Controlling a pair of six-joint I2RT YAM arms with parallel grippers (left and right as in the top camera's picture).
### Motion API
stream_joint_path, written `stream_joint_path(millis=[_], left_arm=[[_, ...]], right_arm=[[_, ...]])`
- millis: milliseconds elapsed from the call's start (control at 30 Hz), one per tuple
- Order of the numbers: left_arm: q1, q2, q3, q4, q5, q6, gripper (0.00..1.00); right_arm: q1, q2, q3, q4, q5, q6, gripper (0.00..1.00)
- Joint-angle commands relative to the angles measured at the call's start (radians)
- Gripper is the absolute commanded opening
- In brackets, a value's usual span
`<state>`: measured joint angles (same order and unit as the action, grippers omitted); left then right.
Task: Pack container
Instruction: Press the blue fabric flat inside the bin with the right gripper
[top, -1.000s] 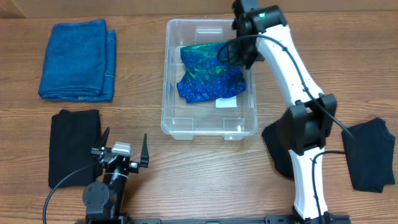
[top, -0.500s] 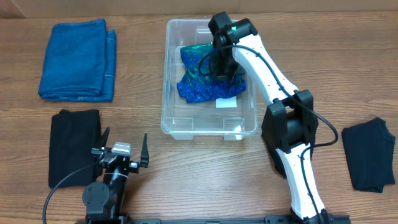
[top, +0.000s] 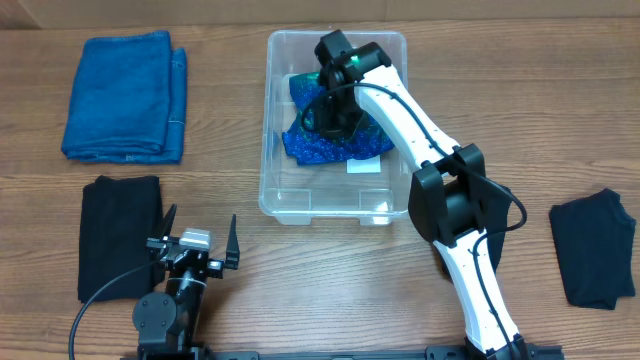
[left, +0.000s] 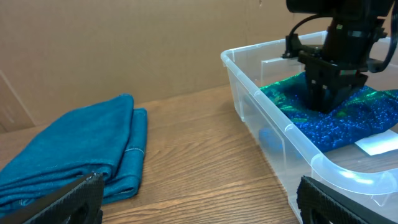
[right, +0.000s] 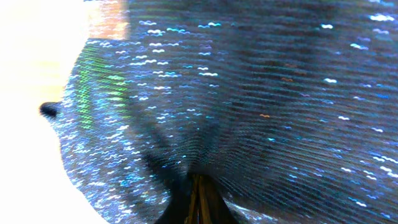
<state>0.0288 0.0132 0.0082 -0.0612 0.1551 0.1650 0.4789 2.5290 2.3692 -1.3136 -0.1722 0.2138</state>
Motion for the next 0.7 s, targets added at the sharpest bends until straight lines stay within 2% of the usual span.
stream_joint_path(millis=[0,233,433,667], left_arm=[[0.005,-0.009,-0.003,-0.002,-0.006,0.014,1.0],[0.005,-0.009,-0.003,-0.002,-0.006,0.014,1.0],[0.005,-0.009,-0.003,-0.002,-0.006,0.014,1.0],[0.005,-0.009,-0.003,-0.002,-0.006,0.014,1.0]], right_arm=[[0.02,0.007,0.004,0.032,-0.074,0.008,0.04],[0.017,0.002,0.042,0.021,-0.043,-0.005,0.05],[-0.027,-0.085,0.169,-0.058,0.184,0.021,0.07],[-0.116,-0.057,0.137,-0.032,0.223,0.027,0.07]])
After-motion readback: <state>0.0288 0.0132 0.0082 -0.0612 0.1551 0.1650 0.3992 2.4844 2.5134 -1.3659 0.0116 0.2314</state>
